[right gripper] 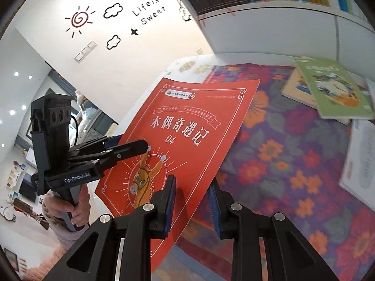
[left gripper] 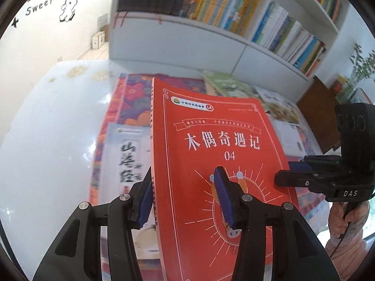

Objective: Organize books

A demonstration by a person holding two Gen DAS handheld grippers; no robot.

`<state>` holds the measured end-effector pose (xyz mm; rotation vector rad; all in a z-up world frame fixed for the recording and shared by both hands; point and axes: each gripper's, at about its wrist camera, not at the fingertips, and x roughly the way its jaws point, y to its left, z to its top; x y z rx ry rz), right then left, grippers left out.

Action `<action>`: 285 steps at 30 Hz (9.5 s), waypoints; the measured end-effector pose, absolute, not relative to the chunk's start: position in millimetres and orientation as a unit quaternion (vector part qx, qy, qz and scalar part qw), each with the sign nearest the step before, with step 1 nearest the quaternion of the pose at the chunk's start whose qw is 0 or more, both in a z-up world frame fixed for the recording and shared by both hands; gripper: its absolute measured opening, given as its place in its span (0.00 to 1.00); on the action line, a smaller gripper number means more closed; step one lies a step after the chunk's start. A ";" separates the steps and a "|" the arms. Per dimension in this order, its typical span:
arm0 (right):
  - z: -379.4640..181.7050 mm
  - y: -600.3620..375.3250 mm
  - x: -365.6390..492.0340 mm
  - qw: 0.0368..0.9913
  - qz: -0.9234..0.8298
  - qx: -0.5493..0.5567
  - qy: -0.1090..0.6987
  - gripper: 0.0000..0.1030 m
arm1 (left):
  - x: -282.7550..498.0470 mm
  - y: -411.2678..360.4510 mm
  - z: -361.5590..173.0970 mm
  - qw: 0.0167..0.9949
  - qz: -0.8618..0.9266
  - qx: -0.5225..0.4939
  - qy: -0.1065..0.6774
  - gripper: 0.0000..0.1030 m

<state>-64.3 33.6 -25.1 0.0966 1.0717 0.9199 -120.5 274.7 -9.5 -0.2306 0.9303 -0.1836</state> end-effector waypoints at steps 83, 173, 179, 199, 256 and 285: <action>-94.4 61.9 -34.8 0.775 0.353 0.018 0.524 0.47 | -91.1 296.1 -31.0 0.896 0.030 -0.064 0.438 0.60; -138.9 -214.5 52.8 0.905 0.049 -0.040 0.421 1.00 | 43.0 13.4 -134.4 0.894 0.033 -0.047 0.445 0.99; -138.9 -214.5 52.8 0.905 0.049 -0.040 0.421 1.00 | 43.0 13.3 -134.4 0.893 0.033 -0.047 0.446 0.99; -139.1 -214.8 52.7 0.905 0.049 -0.040 0.421 1.00 | 43.2 13.1 -134.4 0.893 0.033 -0.046 0.446 0.99; -138.8 -215.7 53.1 0.905 0.050 -0.039 0.421 1.00 | 42.7 15.7 -134.6 0.893 0.022 -0.047 0.447 0.99; -73.3 -178.5 185.7 0.873 0.194 0.036 0.445 0.96 | 124.7 40.0 -81.4 0.895 0.026 -0.043 0.444 0.77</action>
